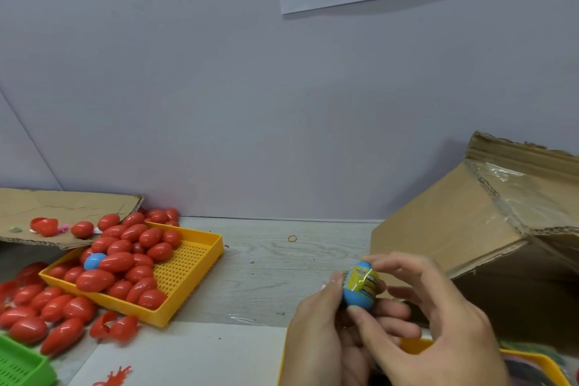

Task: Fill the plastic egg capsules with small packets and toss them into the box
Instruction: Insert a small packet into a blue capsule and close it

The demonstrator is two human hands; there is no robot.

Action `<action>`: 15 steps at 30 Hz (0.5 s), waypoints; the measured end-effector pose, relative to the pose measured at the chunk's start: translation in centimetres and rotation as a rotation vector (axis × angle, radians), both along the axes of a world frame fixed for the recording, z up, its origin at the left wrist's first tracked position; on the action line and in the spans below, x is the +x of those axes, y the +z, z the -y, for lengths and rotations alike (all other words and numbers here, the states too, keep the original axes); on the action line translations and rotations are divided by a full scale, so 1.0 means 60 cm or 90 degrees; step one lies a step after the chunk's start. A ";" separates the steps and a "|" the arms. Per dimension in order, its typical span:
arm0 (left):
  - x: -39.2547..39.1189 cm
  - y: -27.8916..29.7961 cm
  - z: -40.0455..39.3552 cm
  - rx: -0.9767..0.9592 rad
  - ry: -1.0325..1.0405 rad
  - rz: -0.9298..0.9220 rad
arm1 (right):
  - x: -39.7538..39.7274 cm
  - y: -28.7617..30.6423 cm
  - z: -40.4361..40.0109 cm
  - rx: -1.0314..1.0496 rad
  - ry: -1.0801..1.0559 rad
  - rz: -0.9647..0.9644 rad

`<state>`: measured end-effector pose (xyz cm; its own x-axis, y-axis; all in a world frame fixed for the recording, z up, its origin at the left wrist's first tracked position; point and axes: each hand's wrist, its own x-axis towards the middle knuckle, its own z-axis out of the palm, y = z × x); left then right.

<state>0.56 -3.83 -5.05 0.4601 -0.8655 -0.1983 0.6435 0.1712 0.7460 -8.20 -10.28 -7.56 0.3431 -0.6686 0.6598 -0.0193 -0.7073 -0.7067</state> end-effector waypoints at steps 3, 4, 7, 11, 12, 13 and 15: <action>0.005 -0.008 0.002 0.069 0.054 0.050 | -0.001 -0.005 0.003 0.011 0.016 -0.020; 0.007 -0.013 0.003 0.091 0.092 0.102 | -0.002 -0.006 0.005 0.007 0.019 -0.034; 0.006 -0.021 0.006 0.120 0.176 0.257 | -0.004 -0.001 0.005 -0.021 -0.006 -0.092; 0.001 -0.013 0.002 0.154 0.161 0.331 | -0.005 0.002 0.000 -0.019 -0.002 -0.113; 0.000 -0.012 0.002 0.159 0.151 0.332 | -0.005 0.002 -0.001 -0.013 0.000 -0.117; 0.000 -0.011 0.002 0.162 0.138 0.322 | -0.005 0.003 -0.001 -0.007 -0.001 -0.123; 0.000 -0.010 0.002 0.148 0.129 0.284 | -0.006 0.001 -0.003 0.007 -0.013 -0.138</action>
